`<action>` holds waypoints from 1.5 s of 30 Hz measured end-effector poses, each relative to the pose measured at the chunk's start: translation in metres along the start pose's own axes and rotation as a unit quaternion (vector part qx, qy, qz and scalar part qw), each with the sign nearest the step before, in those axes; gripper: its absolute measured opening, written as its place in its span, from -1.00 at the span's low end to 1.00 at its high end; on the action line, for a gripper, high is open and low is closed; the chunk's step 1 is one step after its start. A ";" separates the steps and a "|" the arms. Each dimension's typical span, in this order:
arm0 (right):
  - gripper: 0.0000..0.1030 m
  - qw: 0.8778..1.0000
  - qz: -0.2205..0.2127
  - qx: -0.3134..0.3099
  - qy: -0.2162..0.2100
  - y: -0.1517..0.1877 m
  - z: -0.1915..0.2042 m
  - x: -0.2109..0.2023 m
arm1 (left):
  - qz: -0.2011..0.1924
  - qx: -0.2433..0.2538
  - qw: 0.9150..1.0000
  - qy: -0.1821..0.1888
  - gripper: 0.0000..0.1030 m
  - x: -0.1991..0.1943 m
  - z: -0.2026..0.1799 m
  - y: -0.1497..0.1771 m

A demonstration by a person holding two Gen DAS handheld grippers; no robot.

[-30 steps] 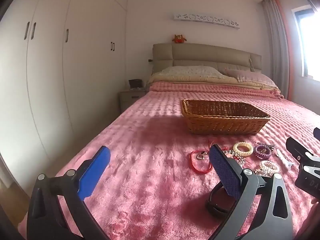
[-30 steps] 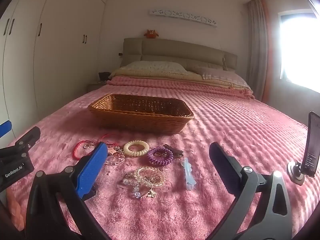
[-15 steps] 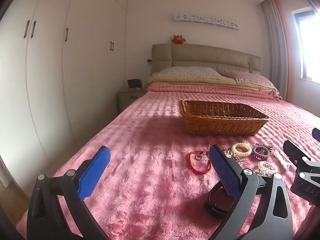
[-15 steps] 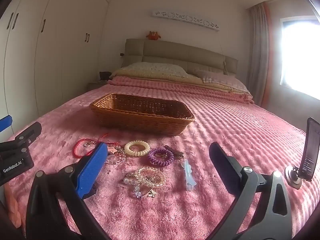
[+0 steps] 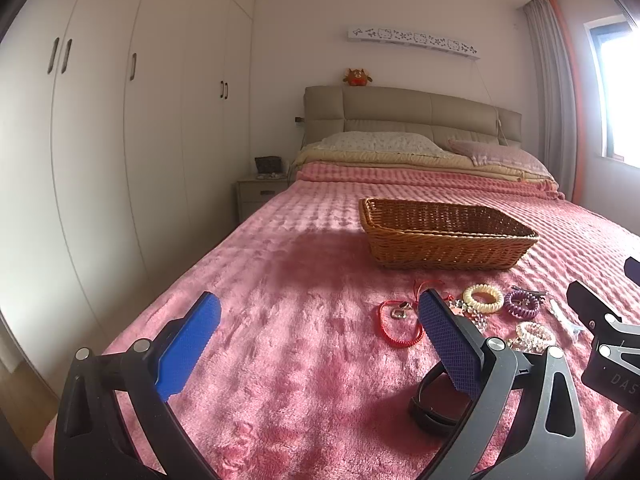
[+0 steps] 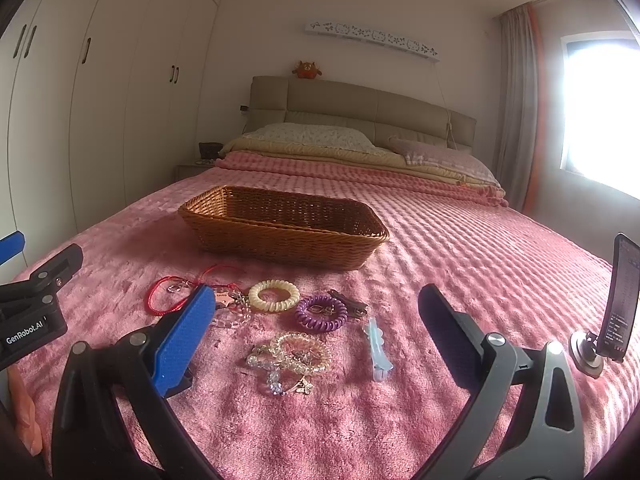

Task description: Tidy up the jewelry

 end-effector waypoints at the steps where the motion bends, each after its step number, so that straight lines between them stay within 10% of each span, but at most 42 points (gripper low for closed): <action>1: 0.88 1.000 0.000 0.000 0.000 0.000 0.000 0.000 | 0.000 0.000 1.000 0.000 0.86 0.000 0.000 0.000; 45: 0.88 0.999 0.022 0.044 -0.017 0.005 -0.014 0.011 | 0.018 -0.023 0.999 0.032 0.86 0.009 0.001 0.006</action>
Point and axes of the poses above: each gripper's, at about its wrist camera, not at the fingertips, and x roughly the way its jaws point, z to its left, y to its underside, the point moved 7 cm from there along x, roughly the way its jaws point, and after that the axes turned 5 degrees about -z, right-handed, at the moved point
